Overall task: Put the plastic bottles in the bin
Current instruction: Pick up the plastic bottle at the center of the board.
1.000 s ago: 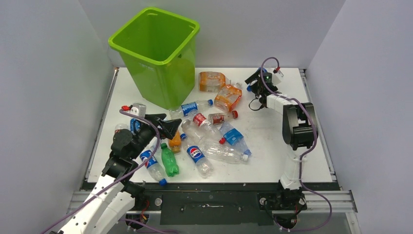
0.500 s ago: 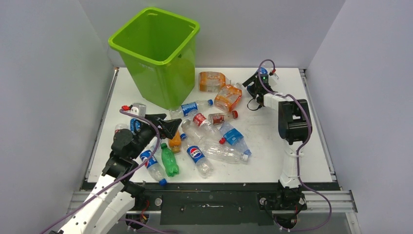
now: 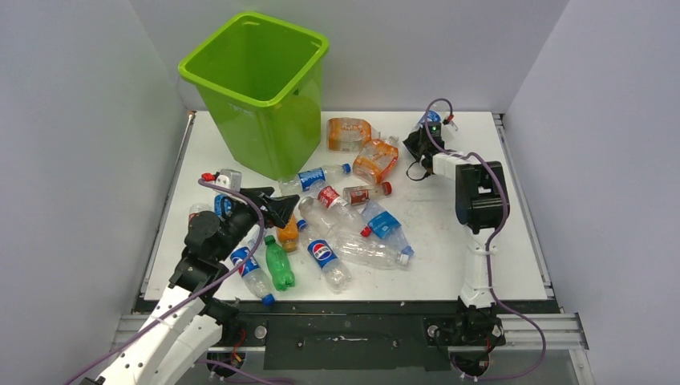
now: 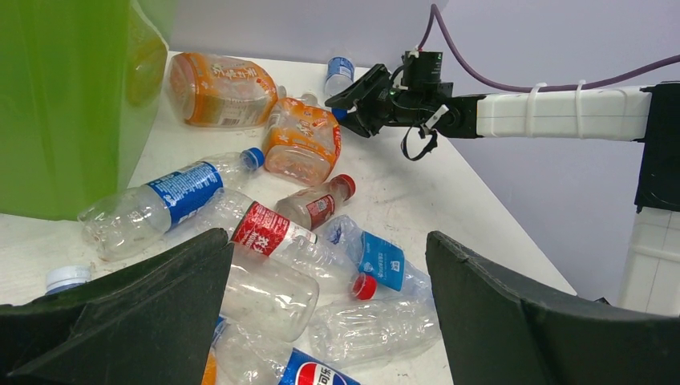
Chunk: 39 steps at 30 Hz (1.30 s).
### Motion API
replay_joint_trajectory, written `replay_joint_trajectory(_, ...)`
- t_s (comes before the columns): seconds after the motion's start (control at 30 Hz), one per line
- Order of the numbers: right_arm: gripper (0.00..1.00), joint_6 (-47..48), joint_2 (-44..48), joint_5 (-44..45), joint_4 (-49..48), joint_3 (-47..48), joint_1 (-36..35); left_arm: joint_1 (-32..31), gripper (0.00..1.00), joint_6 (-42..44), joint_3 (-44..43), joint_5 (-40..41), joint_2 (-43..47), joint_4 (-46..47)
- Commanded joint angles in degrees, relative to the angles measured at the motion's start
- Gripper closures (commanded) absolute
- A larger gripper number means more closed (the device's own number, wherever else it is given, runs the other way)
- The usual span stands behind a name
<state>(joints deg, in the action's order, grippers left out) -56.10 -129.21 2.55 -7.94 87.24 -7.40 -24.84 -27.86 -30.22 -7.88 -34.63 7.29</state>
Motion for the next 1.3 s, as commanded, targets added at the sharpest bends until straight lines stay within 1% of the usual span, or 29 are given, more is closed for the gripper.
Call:
replay_joint_trajectory(0.0,0.64,-0.31,-1.59,-0.92,-0.23,1.02,0.48,-0.30,0.11,0.70,-0.37,0.66,-0.01,2.12)
replay_joint_trajectory(0.07,0.72,-0.20,-1.05,-1.32,-1.05,0.32,0.51,-0.30,0.11,0.86,-0.43,0.75,-0.16,2.03)
replay_joint_trajectory(0.2,0.94,0.43,1.94,-2.10,-3.08,-1.30,0.53,-0.38,0.12,1.20,-0.37,1.37,0.25,1.85)
replay_joint_trajectory(0.3,0.95,0.32,5.73,-5.80,-5.64,-3.37,0.71,-0.60,0.12,1.77,-0.05,2.17,1.53,2.06)
replay_joint_trajectory(0.4,0.95,0.37,11.94,-5.61,-6.50,-5.80,0.55,-0.71,0.12,2.10,0.36,2.17,2.62,2.76)
replay_joint_trajectory(0.47,0.95,0.52,16.92,-5.31,-5.44,-6.89,0.31,-0.86,0.12,2.10,0.70,1.97,3.49,3.47)
replay_joint_trajectory(0.6,0.95,1.71,30.35,-5.41,-2.04,-11.86,-0.82,-1.32,0.11,2.47,1.83,2.35,5.64,5.63)
replay_joint_trajectory(0.7,0.95,4.31,42.73,-5.07,2.87,-17.44,-3.82,-1.52,0.10,3.27,2.69,2.06,7.27,7.79)
replay_joint_trajectory(0.77,0.95,6.14,51.41,-3.54,6.40,-23.13,-7.81,-1.67,0.09,4.76,3.48,-2.58,7.41,11.15)
replay_joint_trajectory(0.8,0.95,6.96,56.98,-3.41,7.65,-25.30,-10.06,-1.84,0.01,5.64,3.55,-5.27,6.87,12.52)
replay_joint_trajectory(0.83,0.95,7.57,60.56,-3.73,10.19,-28.04,-12.01,-2.35,0.03,6.37,3.23,-7.39,5.88,12.98)
replay_joint_trajectory(0.9,0.95,8.53,66.92,-6.76,13.72,-32.41,-15.31,-3.85,0.04,8.10,1.89,-10.13,3.73,11.78)
replay_joint_trajectory(1.0,0.95,11.77,73.07,-14.25,20.67,-36.26,-19.41,-9.30,0.04,13.12,-0.63,-9.99,1.45,8.76)
replay_joint_trajectory(1.07,0.95,15.23,76.00,-18.86,25.75,-36.65,-22.54,-14.34,0.04,19.43,-2.46,-7.84,0.74,5.78)
replay_joint_trajectory(1.1,0.95,16.90,77.16,-20.29,28.38,-36.51,-24.17,-17.22,0.04,23.61,-3.54,-6.38,0.39,3.87)
replay_joint_trajectory(1.13,0.95,18.21,78.29,-21.56,30.93,-36.24,-25.78,-19.75,0.04,30.26,-4.78,-4.92,0.02,1.75)
replay_joint_trajectory(1.2,0.95,20.82,80.10,-24.23,35.06,-35.90,-28.67,-25.40,0.04,40.30,-6.76,-0.38,-0.44,-2.15)
replay_joint_trajectory(1.27,0.95,21.89,81.51,-25.21,39.44,-35.42,-30.09,-30.15,0.04,50.10,-7.84,3.51,-0.60,-4.34)
